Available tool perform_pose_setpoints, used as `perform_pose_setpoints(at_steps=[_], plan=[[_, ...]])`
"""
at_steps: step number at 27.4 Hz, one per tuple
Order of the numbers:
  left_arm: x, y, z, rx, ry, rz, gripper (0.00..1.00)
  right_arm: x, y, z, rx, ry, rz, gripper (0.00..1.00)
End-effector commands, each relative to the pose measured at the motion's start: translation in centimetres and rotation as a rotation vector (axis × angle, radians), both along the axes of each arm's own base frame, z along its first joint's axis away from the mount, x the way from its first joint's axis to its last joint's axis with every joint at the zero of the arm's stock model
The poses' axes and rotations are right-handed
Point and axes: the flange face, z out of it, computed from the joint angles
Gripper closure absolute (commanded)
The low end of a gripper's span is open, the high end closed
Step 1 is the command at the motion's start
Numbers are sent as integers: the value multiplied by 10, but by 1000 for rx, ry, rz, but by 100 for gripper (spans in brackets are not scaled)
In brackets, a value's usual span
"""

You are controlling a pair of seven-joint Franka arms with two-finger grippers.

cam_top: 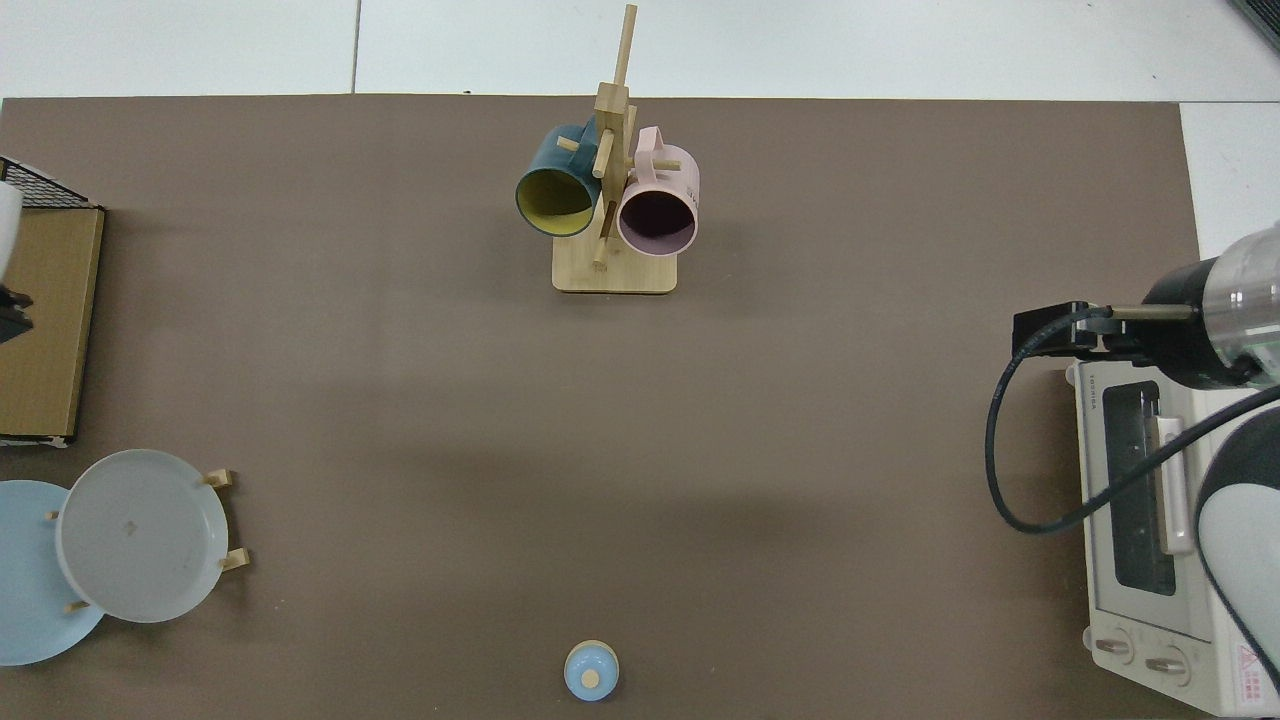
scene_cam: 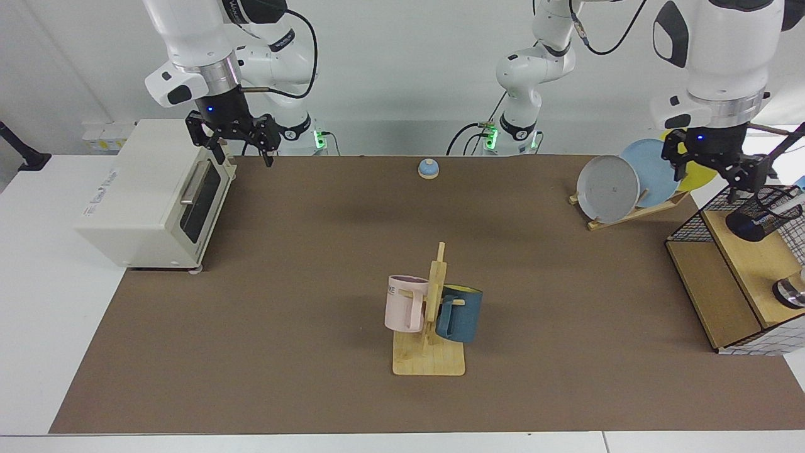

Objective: Put markers into pen holder

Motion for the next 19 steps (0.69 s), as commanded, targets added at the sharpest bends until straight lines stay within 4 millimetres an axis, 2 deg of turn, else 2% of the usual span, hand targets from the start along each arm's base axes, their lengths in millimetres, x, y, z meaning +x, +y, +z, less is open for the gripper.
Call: perform_pose_setpoints(at_steps=[1, 5, 9, 13, 19], plan=[[-14, -31, -2, -135, 12, 172, 0, -1, -1, 4, 19, -16, -23, 0], [-24, -64, -5, -189, 40, 249, 0, -1, -2, 4, 18, -16, -23, 0], [-35, -83, -3, -227, 52, 359, 0, -1, -2, 4, 18, -16, -23, 0], [-44, -89, 3, -287, 60, 456, 0, -1, -2, 4, 19, -16, -24, 0], [-53, -98, 1, -328, 95, 601, 0, -1, -2, 3, 18, -15, -23, 0]])
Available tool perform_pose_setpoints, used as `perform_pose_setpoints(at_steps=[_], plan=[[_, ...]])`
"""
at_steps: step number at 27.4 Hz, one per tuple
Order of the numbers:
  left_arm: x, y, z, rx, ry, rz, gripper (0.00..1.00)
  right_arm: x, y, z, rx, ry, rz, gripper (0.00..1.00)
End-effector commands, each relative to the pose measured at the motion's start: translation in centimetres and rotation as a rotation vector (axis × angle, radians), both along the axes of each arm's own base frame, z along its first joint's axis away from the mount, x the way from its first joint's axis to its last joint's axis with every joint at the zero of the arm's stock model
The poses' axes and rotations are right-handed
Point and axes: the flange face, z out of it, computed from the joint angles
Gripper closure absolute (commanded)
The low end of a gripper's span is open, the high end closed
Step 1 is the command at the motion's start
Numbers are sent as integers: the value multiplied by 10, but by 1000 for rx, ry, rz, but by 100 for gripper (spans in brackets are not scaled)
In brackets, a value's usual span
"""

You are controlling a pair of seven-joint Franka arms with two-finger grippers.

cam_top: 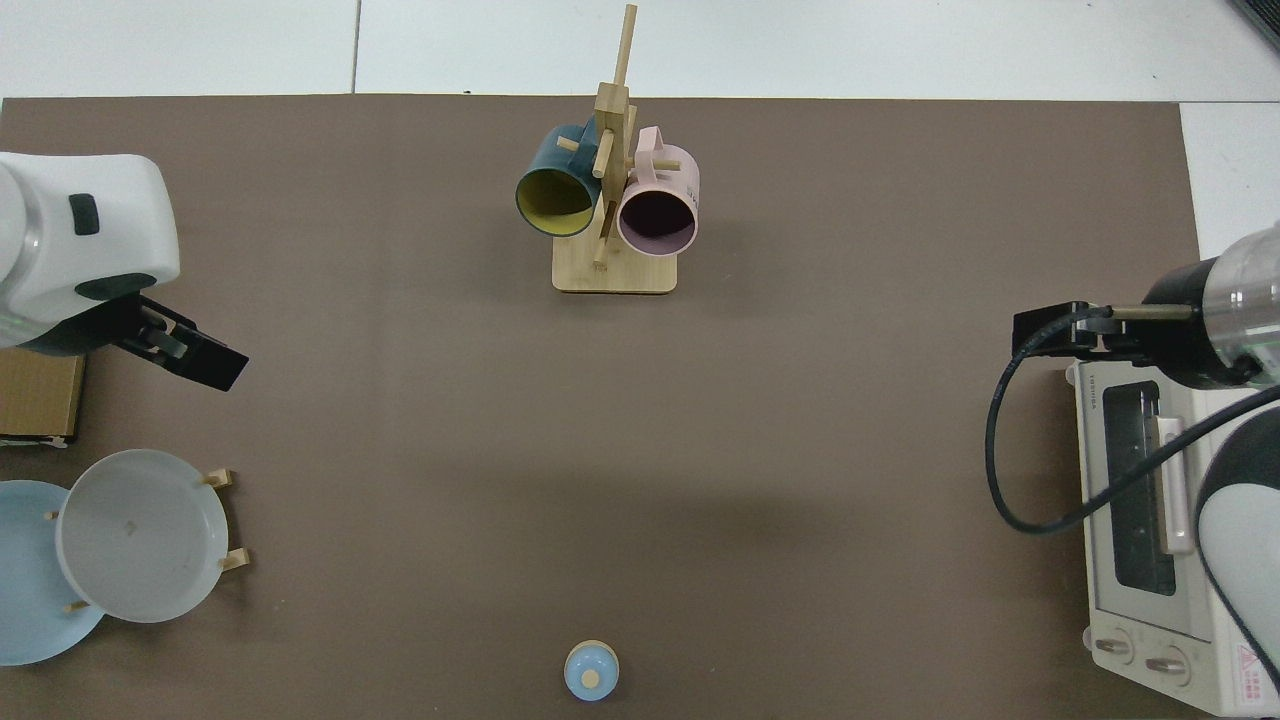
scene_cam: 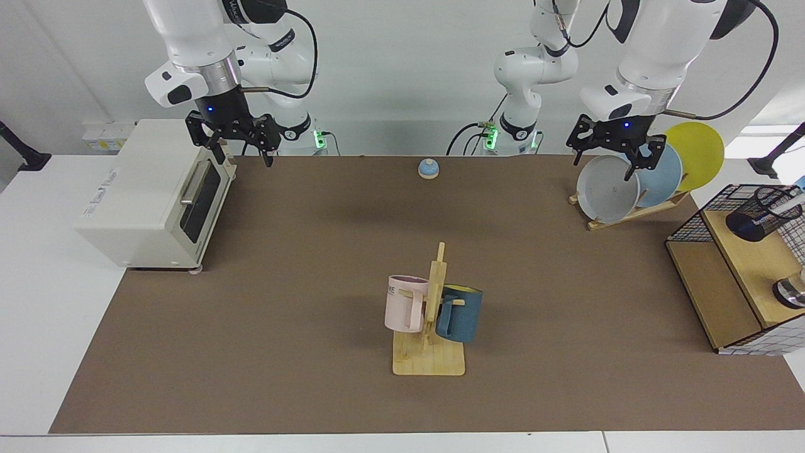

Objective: Put markers into pen holder

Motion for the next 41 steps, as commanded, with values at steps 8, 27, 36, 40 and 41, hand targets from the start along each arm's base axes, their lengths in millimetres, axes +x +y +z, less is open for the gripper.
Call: perform_pose_setpoints(at_steps=[8, 27, 36, 40, 41], plan=[[-20, 21, 17, -126, 28, 190, 0, -1, -1, 4, 19, -16, -23, 0], [-27, 67, 32, -127, -1, 263, 0, -1, -1, 4, 19, -16, -23, 0], [-19, 61, 34, -128, -50, 261, 0, -1, -2, 4, 18, -16, -23, 0], [-18, 58, 29, -125, -32, 258, 0, -1, -2, 4, 18, -16, -23, 0], [-17, 58, 28, -125, -29, 259, 0, -1, -2, 4, 18, -16, -23, 0]])
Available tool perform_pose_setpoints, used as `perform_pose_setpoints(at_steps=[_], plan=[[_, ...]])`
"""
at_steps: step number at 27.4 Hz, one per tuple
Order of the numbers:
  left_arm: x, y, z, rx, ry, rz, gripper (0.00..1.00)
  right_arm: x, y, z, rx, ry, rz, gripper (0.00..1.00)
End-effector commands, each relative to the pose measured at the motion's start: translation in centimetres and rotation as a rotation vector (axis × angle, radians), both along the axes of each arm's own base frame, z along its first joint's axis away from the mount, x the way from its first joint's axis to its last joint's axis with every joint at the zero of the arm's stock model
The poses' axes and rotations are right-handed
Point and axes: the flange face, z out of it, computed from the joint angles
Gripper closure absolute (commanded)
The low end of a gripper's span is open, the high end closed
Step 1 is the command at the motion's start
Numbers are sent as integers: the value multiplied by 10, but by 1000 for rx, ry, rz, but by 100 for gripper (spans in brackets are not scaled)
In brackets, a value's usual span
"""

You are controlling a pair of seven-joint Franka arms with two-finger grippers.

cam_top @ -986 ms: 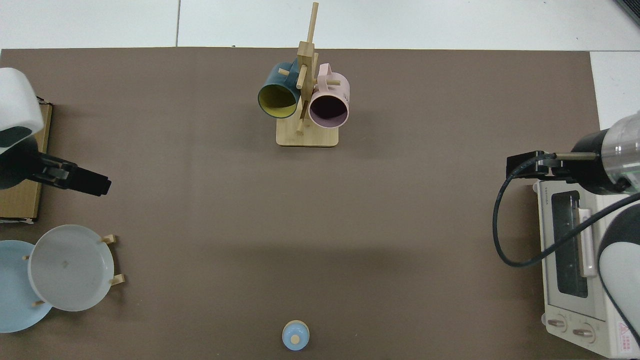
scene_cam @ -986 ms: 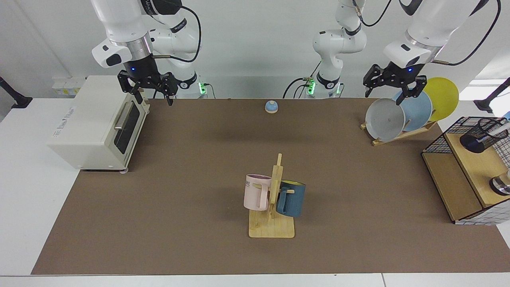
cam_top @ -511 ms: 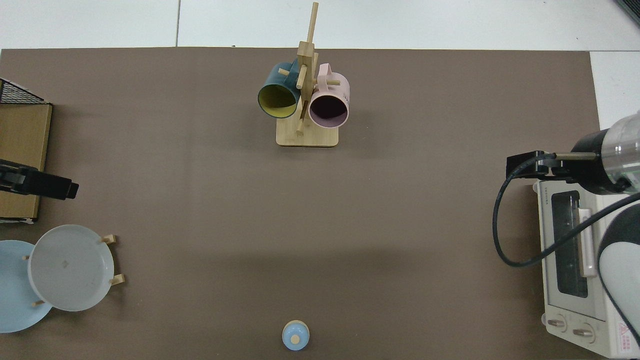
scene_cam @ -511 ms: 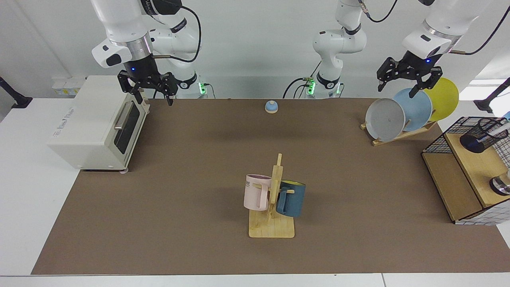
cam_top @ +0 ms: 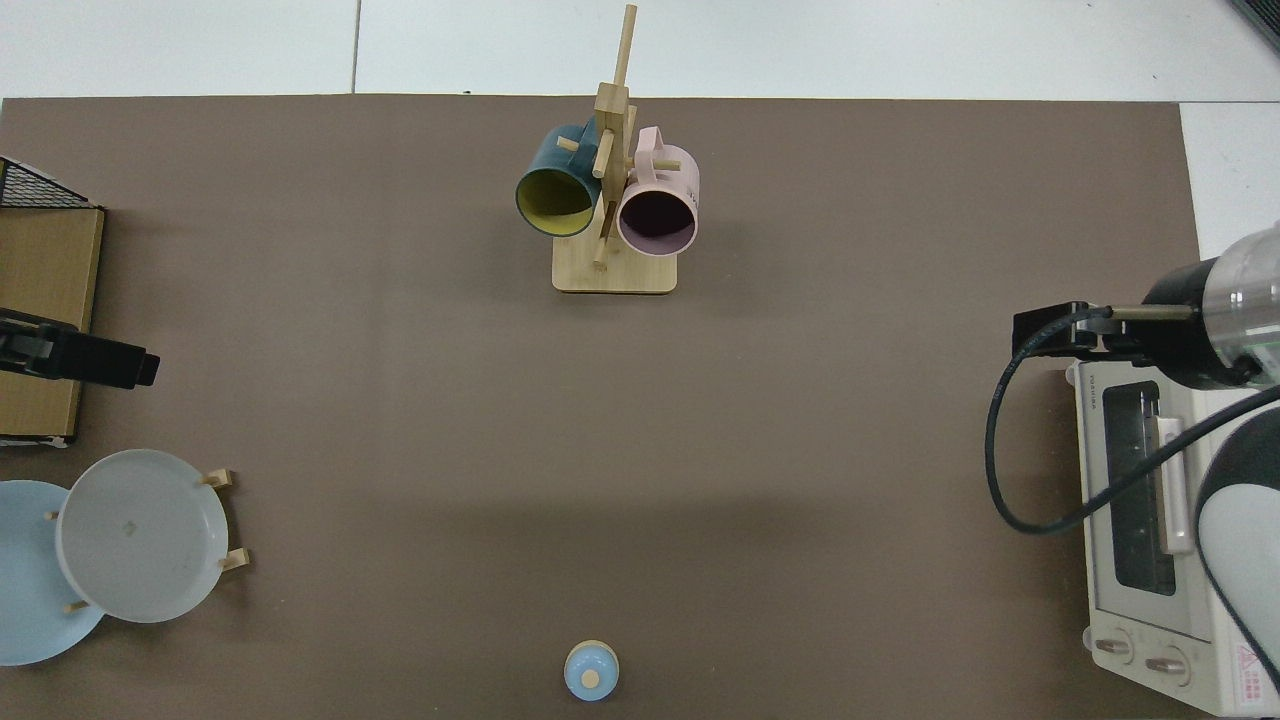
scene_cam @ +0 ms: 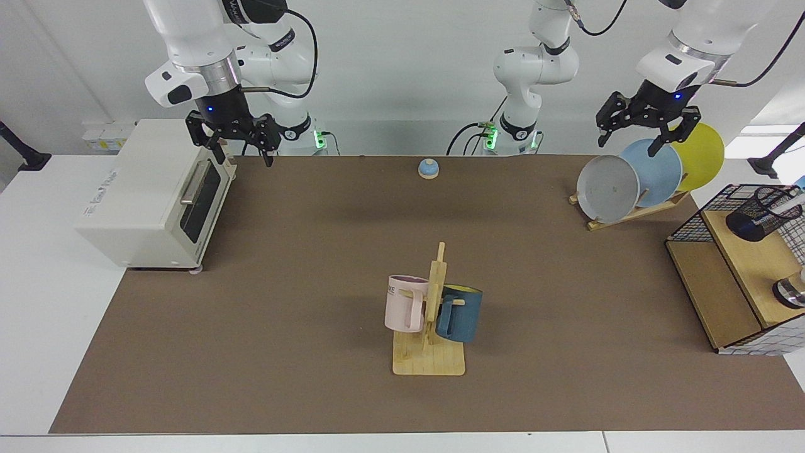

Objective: Put markers into pen holder

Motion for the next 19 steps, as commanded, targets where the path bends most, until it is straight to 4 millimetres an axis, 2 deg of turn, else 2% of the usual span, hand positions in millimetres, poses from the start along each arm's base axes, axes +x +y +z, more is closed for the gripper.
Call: perform_pose_setpoints(at_steps=[1, 5, 9, 19], plan=[[4, -3, -7, 3, 3, 8, 0, -1, -2, 4, 18, -17, -23, 0], [8, -3, -11, 5, 1, 6, 0, -1, -1, 4, 19, -16, -23, 0], [9, 10, -11, 3, -10, 22, 0, -1, -1, 3, 19, -14, -23, 0], [18, 17, -19, 2, -71, 25, 0, -1, -1, 3, 19, -14, -23, 0]])
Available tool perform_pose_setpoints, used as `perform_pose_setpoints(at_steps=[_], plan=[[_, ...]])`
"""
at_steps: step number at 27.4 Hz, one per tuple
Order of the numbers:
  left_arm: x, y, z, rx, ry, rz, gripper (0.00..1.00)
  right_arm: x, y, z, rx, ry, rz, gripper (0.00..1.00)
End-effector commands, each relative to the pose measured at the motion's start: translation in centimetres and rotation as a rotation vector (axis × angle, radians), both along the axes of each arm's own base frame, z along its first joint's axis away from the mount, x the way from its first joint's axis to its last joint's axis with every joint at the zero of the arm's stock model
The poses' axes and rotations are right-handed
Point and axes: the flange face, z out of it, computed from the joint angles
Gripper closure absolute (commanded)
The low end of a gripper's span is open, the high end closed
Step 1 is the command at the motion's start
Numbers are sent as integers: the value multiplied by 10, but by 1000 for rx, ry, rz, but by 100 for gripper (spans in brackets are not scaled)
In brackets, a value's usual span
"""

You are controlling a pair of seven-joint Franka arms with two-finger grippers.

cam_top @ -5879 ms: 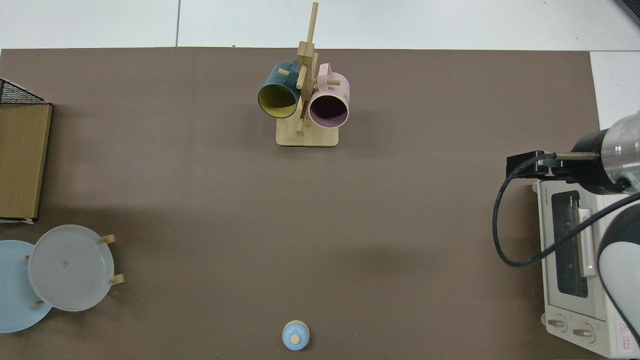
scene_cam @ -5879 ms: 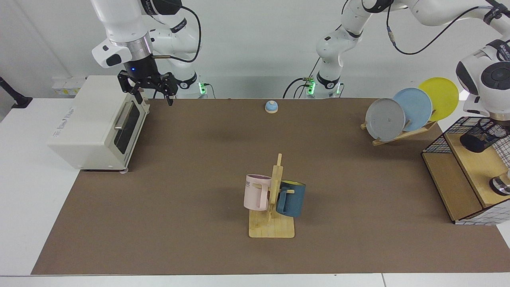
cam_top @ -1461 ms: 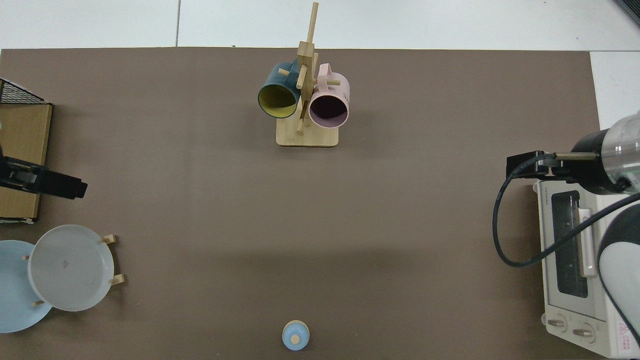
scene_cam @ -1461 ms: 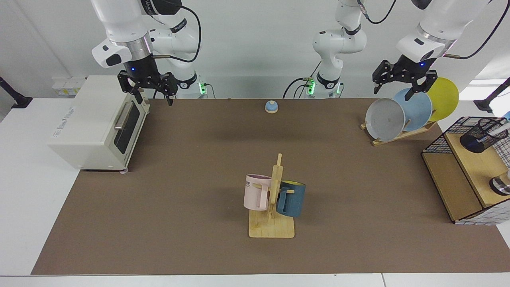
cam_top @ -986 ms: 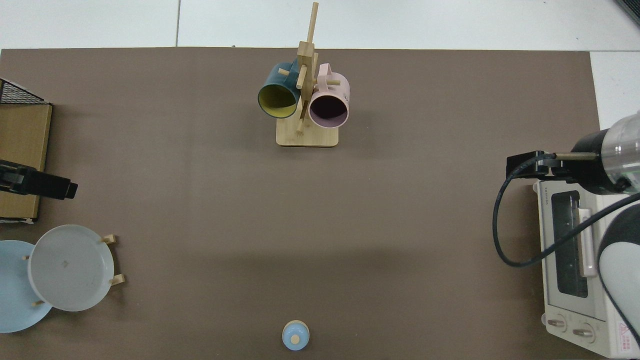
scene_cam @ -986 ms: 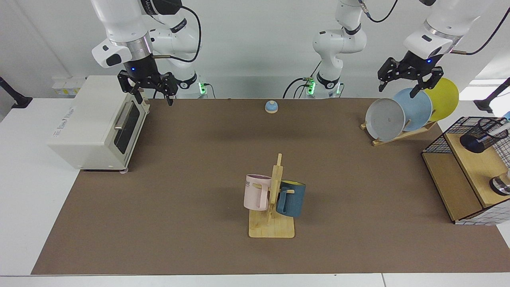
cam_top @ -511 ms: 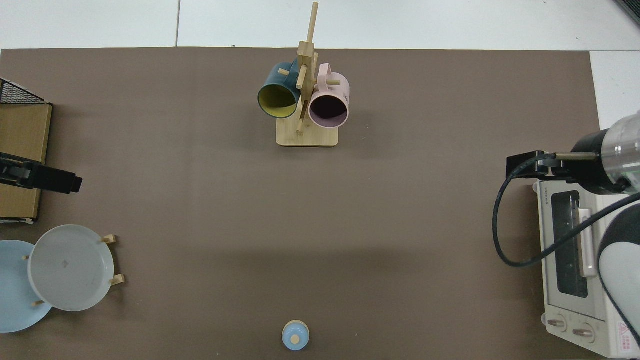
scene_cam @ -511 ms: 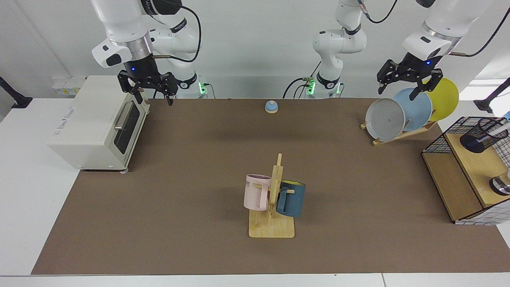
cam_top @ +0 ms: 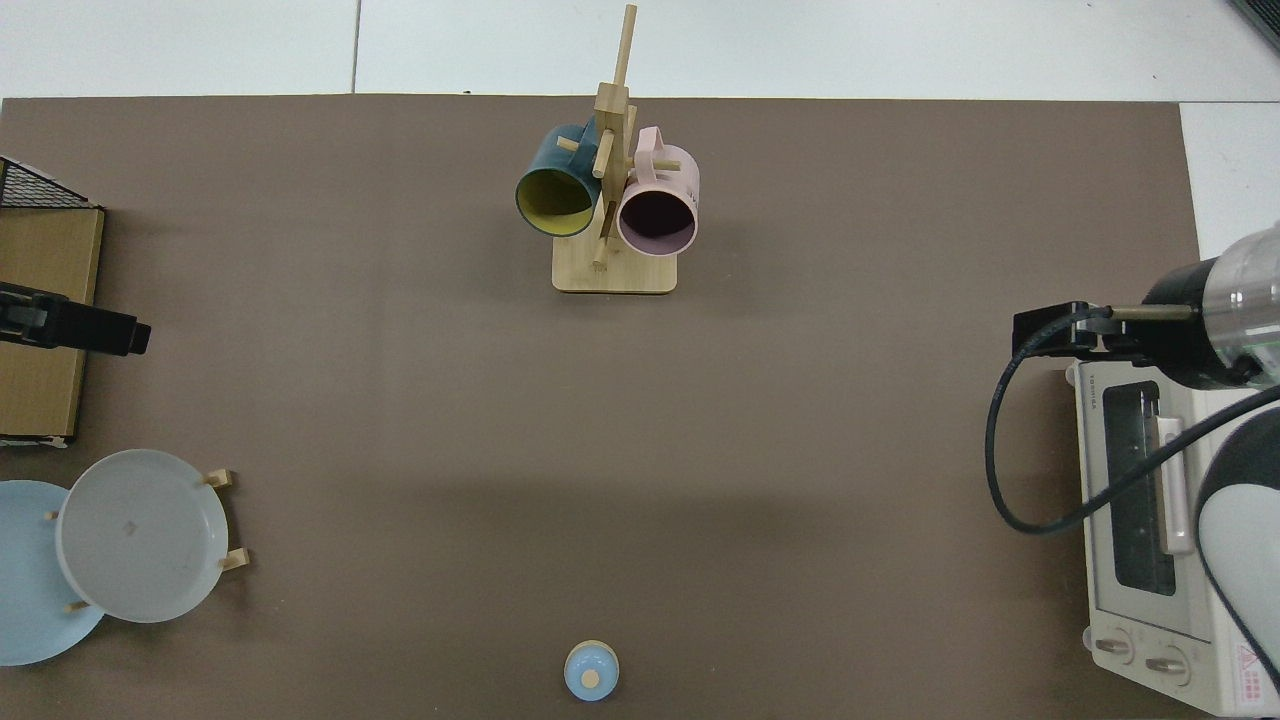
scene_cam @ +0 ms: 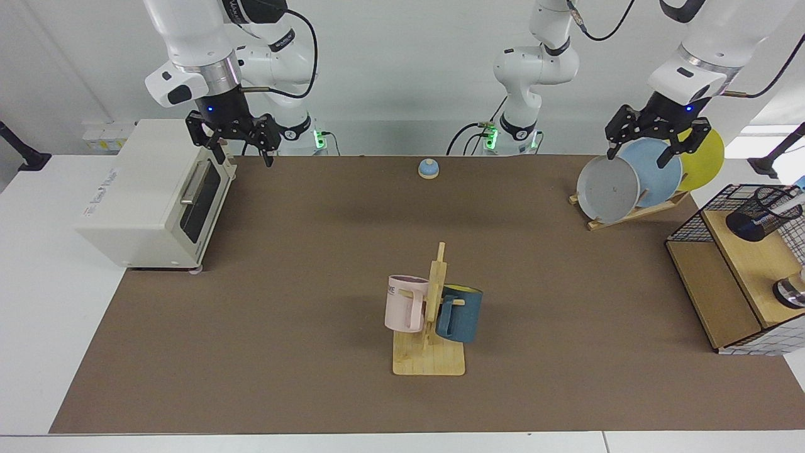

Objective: Put markers into pen holder

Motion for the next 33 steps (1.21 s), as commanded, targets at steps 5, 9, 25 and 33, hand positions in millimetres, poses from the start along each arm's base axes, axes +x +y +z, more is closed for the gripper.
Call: perform_pose_setpoints(at_steps=[5, 9, 25, 33], plan=[[-6, 0, -5, 2, 5, -6, 0, -1, -1, 4, 19, -16, -23, 0], [-11, 0, -7, 1, 38, 8, 0, -1, -2, 3, 18, -14, -23, 0], [-8, -3, -4, 3, 12, 1, 0, -1, -2, 4, 18, -16, -23, 0], [-8, -1, -3, 1, 8, 4, 0, -1, -2, 4, 18, -16, -23, 0]])
